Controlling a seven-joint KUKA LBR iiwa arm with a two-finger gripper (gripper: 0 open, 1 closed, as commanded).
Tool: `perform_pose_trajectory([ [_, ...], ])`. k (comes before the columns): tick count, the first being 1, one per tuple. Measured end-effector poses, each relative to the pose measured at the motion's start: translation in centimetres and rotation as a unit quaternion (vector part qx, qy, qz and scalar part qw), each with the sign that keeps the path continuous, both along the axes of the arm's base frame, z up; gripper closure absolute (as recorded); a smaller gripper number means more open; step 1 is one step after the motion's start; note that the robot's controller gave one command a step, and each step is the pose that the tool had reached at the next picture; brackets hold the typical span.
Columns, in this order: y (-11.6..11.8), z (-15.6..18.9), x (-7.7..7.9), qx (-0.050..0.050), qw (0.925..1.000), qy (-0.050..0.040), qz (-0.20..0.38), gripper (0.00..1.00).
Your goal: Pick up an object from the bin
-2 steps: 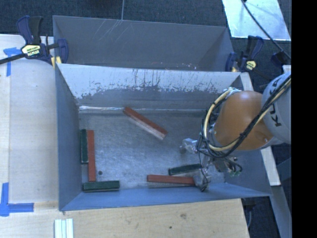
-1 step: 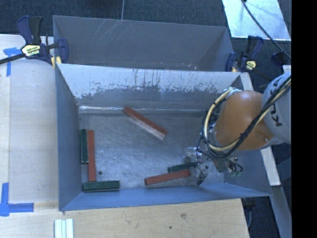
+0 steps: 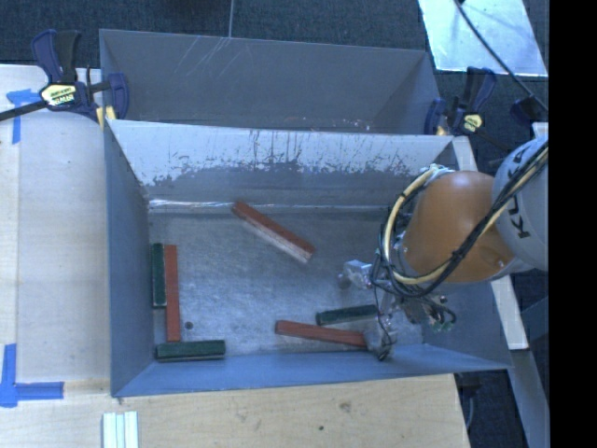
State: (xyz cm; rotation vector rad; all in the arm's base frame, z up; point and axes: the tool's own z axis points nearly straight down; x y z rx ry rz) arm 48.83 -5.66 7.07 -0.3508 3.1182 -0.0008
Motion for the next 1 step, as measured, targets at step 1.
perform_pose_trajectory([
  [1,-0.03,0.17,-0.09,0.000,1.0000,0.0020,0.001,1.00],
])
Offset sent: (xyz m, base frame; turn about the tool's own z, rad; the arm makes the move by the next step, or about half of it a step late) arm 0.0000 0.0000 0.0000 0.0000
